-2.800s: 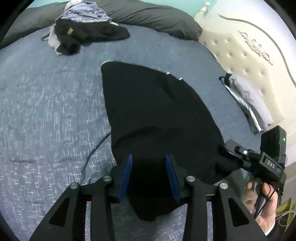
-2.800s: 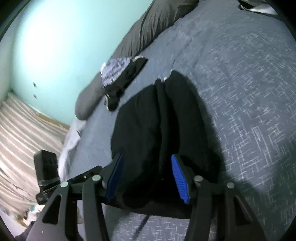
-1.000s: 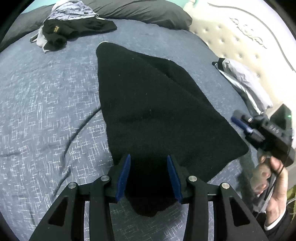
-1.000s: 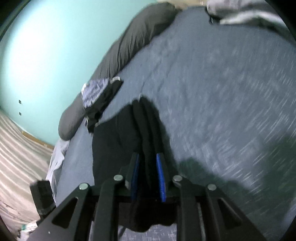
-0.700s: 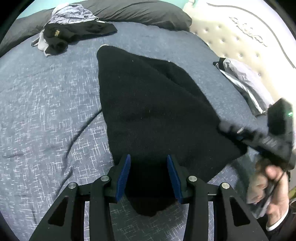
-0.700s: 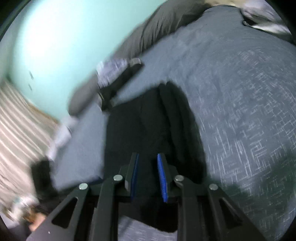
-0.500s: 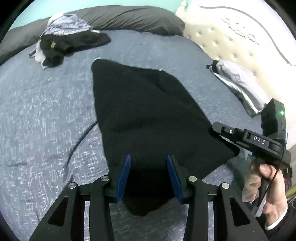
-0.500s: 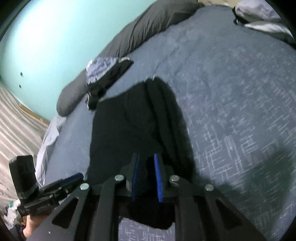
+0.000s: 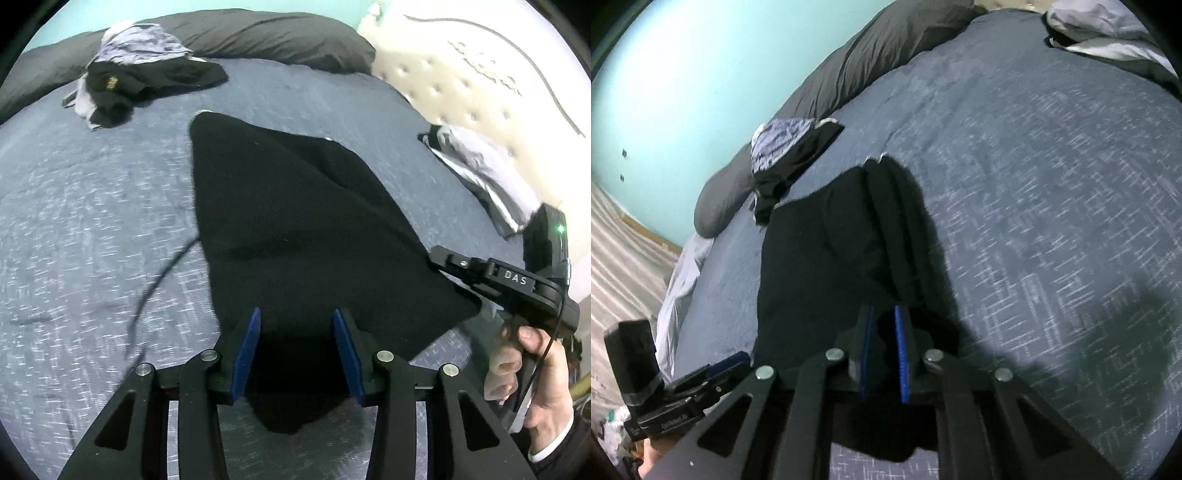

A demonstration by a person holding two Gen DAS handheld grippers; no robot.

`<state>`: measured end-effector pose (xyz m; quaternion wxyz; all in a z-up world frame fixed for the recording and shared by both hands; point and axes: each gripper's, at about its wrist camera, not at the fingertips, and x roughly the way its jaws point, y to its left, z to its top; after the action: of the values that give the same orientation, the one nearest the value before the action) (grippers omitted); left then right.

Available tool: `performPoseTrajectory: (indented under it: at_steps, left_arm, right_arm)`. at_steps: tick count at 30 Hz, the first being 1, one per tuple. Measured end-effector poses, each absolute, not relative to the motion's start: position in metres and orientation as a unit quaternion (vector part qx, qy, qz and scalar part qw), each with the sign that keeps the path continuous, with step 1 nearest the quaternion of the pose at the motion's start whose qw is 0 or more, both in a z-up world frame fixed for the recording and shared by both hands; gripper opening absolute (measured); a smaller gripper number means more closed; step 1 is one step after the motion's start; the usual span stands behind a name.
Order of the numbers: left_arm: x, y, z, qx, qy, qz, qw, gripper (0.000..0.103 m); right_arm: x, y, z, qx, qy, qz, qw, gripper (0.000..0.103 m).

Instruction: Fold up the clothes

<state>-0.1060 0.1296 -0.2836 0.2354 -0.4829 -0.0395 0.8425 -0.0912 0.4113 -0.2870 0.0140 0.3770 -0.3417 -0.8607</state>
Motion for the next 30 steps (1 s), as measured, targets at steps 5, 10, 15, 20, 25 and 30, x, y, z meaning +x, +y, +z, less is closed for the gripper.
performPoseTrajectory:
  at_steps: [5,10,15,20,25,30]
  left_arm:
    - [-0.114,0.112,-0.296,-0.492,-0.07,0.838,0.226,0.046]
    - [-0.12,0.106,-0.304,-0.497,-0.082,0.834,0.227,0.05]
    - [-0.124,0.103,-0.31,-0.501,-0.094,0.827,0.235,0.055]
    - [-0.124,0.1,-0.313,-0.501,-0.099,0.825,0.243,0.056]
    - [-0.125,0.1,-0.313,-0.501,-0.094,0.825,0.246,0.057]
    - [-0.125,0.1,-0.313,-0.5,-0.089,0.825,0.248,0.058]
  right_arm:
    - [-0.088,0.422,-0.28,0.352,-0.369,-0.86,0.011,0.024]
    - [-0.108,0.413,-0.262,0.353,-0.341,-0.871,0.021,0.037]
    - [-0.156,0.411,-0.248,0.383,-0.288,-0.877,0.031,0.04]
    - [-0.208,0.407,-0.25,0.441,-0.216,-0.871,0.029,0.04]
    - [-0.255,0.41,-0.253,0.478,-0.182,-0.858,0.043,0.041]
    - [-0.284,0.411,-0.265,0.506,-0.176,-0.843,0.047,0.041]
